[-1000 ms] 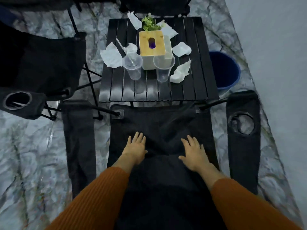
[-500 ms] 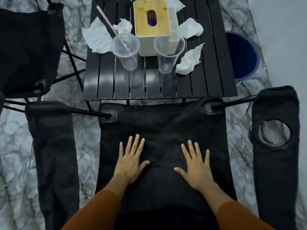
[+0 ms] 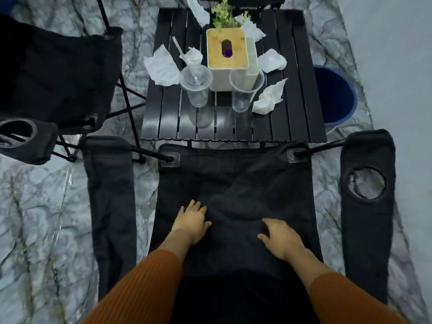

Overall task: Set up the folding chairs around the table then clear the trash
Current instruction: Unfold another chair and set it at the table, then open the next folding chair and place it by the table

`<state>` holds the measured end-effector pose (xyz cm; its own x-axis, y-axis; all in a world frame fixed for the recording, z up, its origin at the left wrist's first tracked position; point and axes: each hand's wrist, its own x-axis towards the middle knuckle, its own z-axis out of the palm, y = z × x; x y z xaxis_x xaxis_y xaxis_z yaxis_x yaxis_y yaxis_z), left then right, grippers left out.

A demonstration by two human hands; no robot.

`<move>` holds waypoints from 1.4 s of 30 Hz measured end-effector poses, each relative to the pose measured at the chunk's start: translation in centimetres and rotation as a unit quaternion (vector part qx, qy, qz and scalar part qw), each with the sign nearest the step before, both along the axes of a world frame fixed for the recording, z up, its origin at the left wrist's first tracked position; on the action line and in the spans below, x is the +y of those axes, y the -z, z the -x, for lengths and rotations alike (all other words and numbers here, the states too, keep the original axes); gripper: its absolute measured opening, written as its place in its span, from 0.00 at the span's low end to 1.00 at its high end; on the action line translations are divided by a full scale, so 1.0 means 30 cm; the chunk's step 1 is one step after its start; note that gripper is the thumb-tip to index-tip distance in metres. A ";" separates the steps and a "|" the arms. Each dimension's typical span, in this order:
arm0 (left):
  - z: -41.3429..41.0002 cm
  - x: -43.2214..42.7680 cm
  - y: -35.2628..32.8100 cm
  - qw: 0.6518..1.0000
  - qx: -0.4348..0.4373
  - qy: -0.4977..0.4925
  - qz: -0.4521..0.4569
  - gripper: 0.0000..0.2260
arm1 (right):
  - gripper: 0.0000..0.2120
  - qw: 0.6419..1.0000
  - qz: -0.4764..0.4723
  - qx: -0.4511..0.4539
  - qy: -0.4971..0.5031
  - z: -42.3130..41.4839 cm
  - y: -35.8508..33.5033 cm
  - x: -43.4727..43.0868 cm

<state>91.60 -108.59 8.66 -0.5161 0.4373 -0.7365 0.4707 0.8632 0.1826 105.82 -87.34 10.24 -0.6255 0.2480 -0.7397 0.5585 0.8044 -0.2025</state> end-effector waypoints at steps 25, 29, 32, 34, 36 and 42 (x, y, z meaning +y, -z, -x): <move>-0.295 -0.557 -1.303 0.911 0.302 -0.242 -0.141 0.15 | 0.15 0.944 0.021 0.301 -0.134 0.116 -1.270 -0.531; -0.387 -0.785 -1.302 0.909 0.267 -0.310 -0.080 0.22 | 0.16 0.933 0.029 0.291 -0.210 0.115 -1.275 -0.731; -0.418 -0.960 -1.309 0.906 0.244 -0.344 -0.035 0.24 | 0.27 0.918 0.012 0.276 -0.283 0.148 -1.287 -0.880; -0.422 -1.079 -1.312 0.901 0.239 -0.363 -0.008 0.25 | 0.29 0.906 0.001 0.280 -0.317 0.185 -1.298 -0.980; -0.408 -1.174 -1.315 0.897 0.233 -0.375 0.007 0.26 | 0.30 0.902 -0.003 0.280 -0.329 0.228 -1.308 -1.061; -0.244 -1.449 -1.344 0.887 0.246 -0.391 0.008 0.25 | 0.30 0.895 0.010 0.297 -0.331 0.398 -1.318 -1.341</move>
<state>98.92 -152.05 48.99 -0.9173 -0.2048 -0.3415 -0.2543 0.9612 0.1069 93.87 -127.57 49.77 -0.9150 -0.3332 -0.2277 -0.2516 0.9121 -0.3237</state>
